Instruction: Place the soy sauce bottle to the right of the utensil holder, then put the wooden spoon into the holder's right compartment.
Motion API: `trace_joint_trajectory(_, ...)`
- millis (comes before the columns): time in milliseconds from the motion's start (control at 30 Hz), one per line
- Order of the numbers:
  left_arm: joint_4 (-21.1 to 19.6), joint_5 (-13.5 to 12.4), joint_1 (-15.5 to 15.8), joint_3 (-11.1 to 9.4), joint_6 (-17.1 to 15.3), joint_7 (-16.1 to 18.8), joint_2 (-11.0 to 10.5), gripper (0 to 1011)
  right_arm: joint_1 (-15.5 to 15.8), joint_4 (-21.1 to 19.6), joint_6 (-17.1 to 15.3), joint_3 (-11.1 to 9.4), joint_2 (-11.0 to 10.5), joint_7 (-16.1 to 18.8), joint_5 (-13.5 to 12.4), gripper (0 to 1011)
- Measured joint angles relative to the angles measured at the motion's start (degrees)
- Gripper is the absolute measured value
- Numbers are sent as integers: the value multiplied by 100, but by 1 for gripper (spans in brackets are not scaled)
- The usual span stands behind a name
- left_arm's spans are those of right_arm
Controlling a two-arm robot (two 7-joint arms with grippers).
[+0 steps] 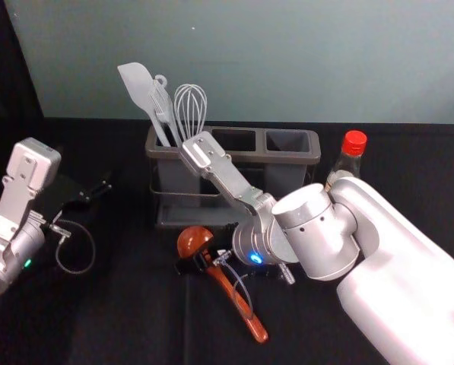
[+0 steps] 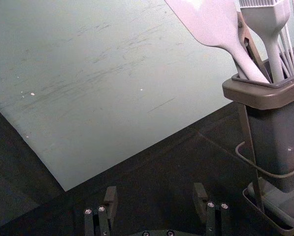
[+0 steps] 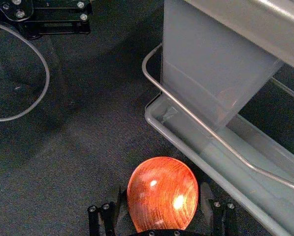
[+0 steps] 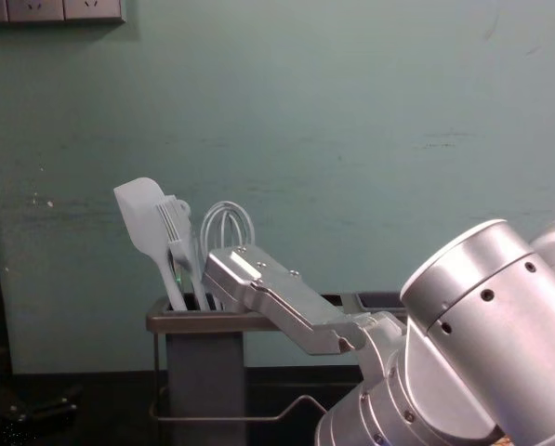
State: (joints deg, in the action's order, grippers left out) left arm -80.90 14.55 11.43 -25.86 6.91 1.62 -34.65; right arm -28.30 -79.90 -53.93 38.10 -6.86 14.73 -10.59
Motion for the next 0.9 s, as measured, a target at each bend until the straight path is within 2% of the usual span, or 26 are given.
trace_joint_trajectory(300, 0, 0, 0, 0, 0, 0, 0, 1005, 1, -8, -8, 6, -4, -13, -8, 998)
trace_joint_trajectory(567, 0, 0, 0, 0, 0, 0, 0, 1005, 1, -12, -13, 11, -8, -20, -12, 836)
trace_joint_trajectory(900, 0, 0, 0, 0, 0, 0, 0, 1005, 1, -17, -17, 12, -9, -27, -16, 836)
